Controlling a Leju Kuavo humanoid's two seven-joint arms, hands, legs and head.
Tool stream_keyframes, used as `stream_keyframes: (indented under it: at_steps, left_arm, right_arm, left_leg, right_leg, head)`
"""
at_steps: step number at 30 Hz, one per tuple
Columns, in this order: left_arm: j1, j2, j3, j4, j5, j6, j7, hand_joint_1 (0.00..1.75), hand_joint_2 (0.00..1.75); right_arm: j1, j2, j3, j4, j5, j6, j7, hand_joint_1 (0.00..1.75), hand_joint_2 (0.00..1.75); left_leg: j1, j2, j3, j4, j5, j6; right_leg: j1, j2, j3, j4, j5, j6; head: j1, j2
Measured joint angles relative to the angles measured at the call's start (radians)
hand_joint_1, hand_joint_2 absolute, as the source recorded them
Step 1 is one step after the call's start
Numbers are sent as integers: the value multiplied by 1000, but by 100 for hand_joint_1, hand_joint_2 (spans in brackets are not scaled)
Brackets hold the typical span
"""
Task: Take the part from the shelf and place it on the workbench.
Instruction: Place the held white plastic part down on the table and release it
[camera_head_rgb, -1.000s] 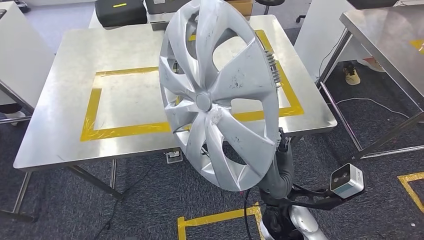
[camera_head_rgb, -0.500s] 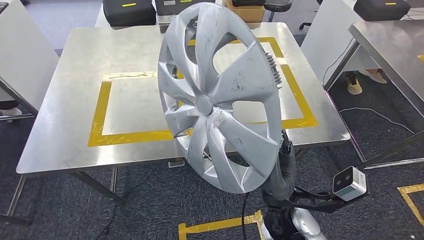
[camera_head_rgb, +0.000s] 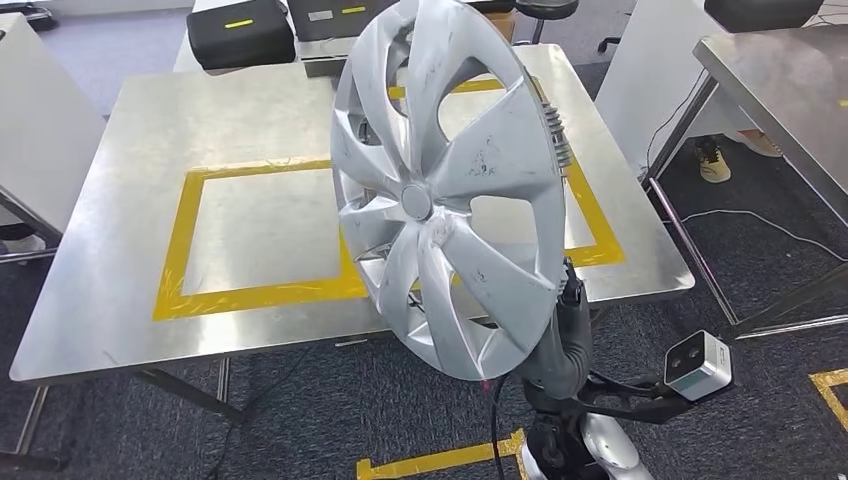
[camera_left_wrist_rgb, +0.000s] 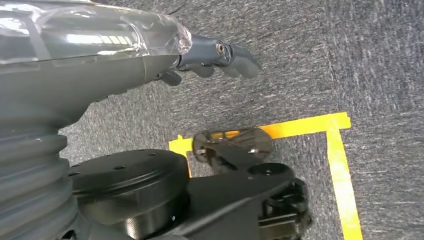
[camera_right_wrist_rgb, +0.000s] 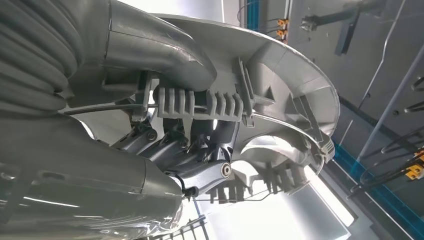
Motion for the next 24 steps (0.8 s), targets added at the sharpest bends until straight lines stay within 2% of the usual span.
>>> stream_keyframes:
  at_steps: [2, 3, 4, 6, 7, 10, 17, 21, 24]
  left_arm:
    - [0, 1, 0, 0, 0, 0, 0, 0, 175]
    - [0, 1, 0, 0, 0, 0, 0, 0, 175]
    - [0, 2, 0, 0, 0, 0, -1, 0, 175]
    - [0, 2, 0, 0, 1, 0, -2, 0, 175]
    - [0, 2, 0, 0, 1, 0, -4, 0, 175]
    - [0, 1, 0, 0, 2, 0, -7, 0, 175]
    - [0, -1, 0, 0, 2, 0, -7, 0, 175]
    - [0, -1, 0, 0, 2, 0, -5, 0, 175]
    - [0, -1, 0, 0, 3, 0, -5, 0, 175]
  right_arm:
    - [1, 0, 0, 2, 0, 0, 0, 175, 175]
    - [0, 0, -1, 3, 0, 0, 0, 175, 175]
    - [-1, 1, -1, 3, 0, 0, 0, 175, 175]
    - [-2, 0, -3, 3, 0, -1, 0, 175, 175]
    - [-2, 0, -3, 3, 0, -2, 2, 175, 175]
    - [-2, -1, -5, 3, 1, -6, 13, 175, 175]
    - [-4, -3, -5, 3, 2, -17, 17, 175, 175]
    - [-4, -4, -6, 3, 15, -34, 17, 175, 175]
    - [-7, -7, -10, -2, 102, -122, 38, 175, 175]
  left_leg:
    - [0, 3, 34, -105, 87, 1]
    - [-1, 5, 57, -160, 114, 3]
    - [-2, 7, 74, -197, 126, 9]
    - [-6, 7, 86, -220, 117, 22]
    - [-6, 6, 86, -220, 115, 27]
    - [-9, 1, 86, -222, 112, 32]
    - [-13, 1, 87, -223, 105, 43]
    - [-13, 1, 87, -222, 105, 44]
    - [-14, 1, 87, -222, 106, 45]
  right_leg:
    - [-1, 2, 15, 5, -17, 8]
    - [0, 3, 20, 11, -26, 14]
    - [1, 4, 22, 16, -34, 20]
    - [3, 4, 23, 22, -43, 29]
    - [2, 4, 23, 22, -44, 29]
    - [0, 3, 27, 21, -45, 22]
    - [-2, 2, 33, 7, -46, 21]
    - [-2, 2, 33, 5, -44, 27]
    - [-3, 2, 33, 5, -44, 37]
  head:
    - [-9, 0]
    - [-16, 0]
    - [-21, 0]
    - [-22, 0]
    - [-20, 0]
    - [-15, 0]
    - [-11, 0]
    - [-10, 0]
    - [-11, 0]
